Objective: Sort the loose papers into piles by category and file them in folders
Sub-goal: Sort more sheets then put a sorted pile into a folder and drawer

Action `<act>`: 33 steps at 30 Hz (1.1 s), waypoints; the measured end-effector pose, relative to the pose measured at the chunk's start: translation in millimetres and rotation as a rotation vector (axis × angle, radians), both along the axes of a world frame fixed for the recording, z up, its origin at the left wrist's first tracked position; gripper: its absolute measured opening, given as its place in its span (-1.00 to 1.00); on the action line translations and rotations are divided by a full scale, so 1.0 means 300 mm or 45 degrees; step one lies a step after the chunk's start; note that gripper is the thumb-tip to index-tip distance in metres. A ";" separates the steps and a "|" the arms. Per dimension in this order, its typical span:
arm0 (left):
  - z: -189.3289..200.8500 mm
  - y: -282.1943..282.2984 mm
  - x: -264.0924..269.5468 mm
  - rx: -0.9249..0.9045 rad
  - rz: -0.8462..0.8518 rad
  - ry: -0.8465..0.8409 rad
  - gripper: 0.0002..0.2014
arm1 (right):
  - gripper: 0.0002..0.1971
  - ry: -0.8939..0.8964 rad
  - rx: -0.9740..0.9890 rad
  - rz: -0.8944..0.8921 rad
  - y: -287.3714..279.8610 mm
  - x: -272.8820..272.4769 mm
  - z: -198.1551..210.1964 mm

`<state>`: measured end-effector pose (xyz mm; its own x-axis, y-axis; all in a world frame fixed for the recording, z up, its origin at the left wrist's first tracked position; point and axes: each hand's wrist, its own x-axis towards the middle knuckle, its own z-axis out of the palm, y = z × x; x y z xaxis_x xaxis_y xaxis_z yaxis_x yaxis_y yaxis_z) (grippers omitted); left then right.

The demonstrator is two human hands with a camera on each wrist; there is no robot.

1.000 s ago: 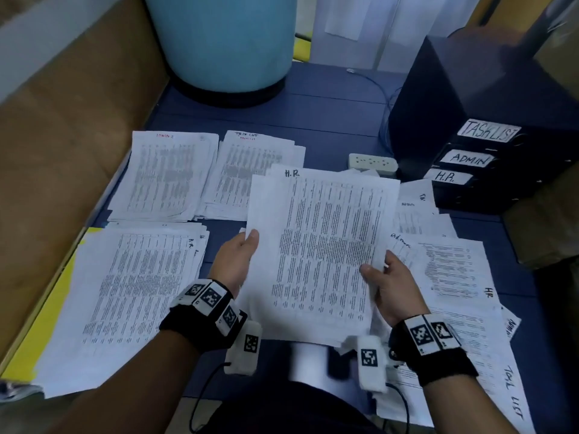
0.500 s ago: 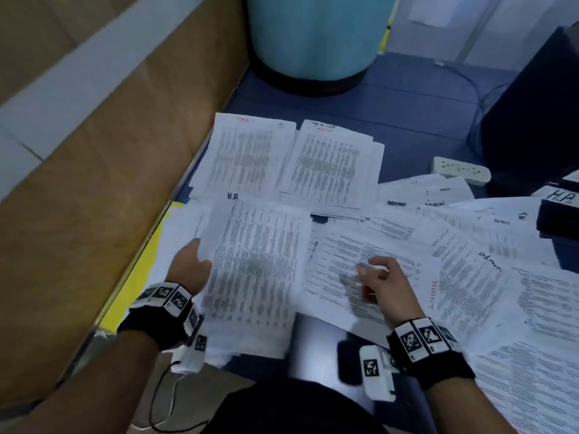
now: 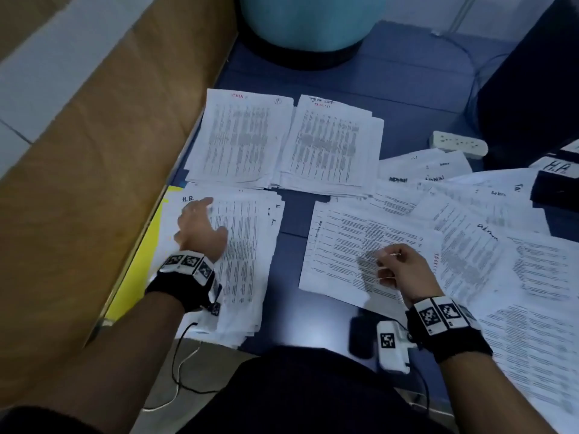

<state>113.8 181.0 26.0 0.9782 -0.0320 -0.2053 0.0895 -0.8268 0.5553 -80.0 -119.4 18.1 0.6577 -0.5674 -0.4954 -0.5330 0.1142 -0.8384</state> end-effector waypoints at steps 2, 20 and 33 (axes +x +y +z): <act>0.007 -0.121 -0.039 -0.150 -0.207 -0.055 -0.48 | -0.92 0.017 -0.009 -0.005 -0.023 -0.027 0.014; -0.100 -0.575 -0.308 -0.073 -0.735 0.402 -0.50 | -0.48 0.570 -0.336 0.040 -0.226 -0.263 -0.082; -0.061 -0.562 -0.304 -0.193 -0.552 0.390 -0.44 | -0.89 0.284 -0.689 0.113 -0.370 -0.270 0.098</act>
